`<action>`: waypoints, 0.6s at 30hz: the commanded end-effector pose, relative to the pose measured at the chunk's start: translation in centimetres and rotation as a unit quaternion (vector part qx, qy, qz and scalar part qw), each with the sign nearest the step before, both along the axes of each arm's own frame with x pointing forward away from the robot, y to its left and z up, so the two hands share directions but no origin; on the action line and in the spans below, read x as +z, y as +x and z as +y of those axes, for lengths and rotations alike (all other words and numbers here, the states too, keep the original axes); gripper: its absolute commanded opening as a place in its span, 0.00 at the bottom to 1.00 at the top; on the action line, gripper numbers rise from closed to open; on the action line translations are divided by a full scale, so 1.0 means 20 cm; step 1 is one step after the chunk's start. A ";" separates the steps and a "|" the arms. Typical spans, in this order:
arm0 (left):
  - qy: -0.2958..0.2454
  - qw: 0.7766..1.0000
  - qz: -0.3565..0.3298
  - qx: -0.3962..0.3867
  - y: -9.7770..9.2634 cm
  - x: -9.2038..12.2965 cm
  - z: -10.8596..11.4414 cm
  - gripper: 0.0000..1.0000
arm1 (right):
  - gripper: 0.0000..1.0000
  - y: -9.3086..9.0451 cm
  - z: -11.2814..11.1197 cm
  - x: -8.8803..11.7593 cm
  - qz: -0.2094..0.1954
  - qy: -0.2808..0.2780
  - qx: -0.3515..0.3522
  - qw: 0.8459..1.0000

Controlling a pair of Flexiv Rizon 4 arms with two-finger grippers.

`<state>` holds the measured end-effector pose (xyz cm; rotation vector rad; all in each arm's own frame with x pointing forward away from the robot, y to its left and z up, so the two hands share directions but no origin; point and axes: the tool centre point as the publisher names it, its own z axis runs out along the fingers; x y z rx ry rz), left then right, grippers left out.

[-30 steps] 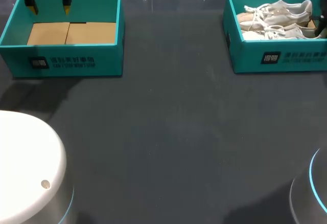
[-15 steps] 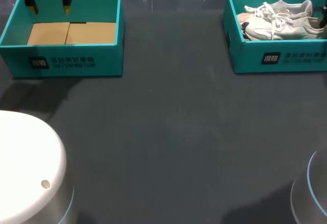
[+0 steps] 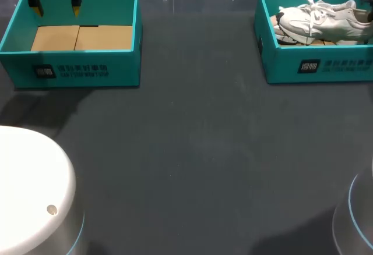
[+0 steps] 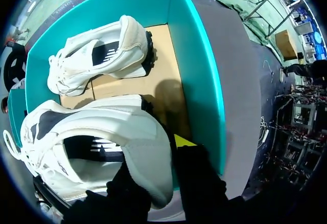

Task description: Take the shoe out of the shoebox, open the shoe tongue, remove and reinsert the insole, then place the shoe into the shoebox

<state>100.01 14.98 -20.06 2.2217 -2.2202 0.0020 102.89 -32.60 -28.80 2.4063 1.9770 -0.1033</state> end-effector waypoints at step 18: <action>0.000 1.000 0.000 0.000 0.00 0.00 0.00 1.00 | 0.00 0.01 0.07 0.31 -0.007 -0.014 -0.021 1.000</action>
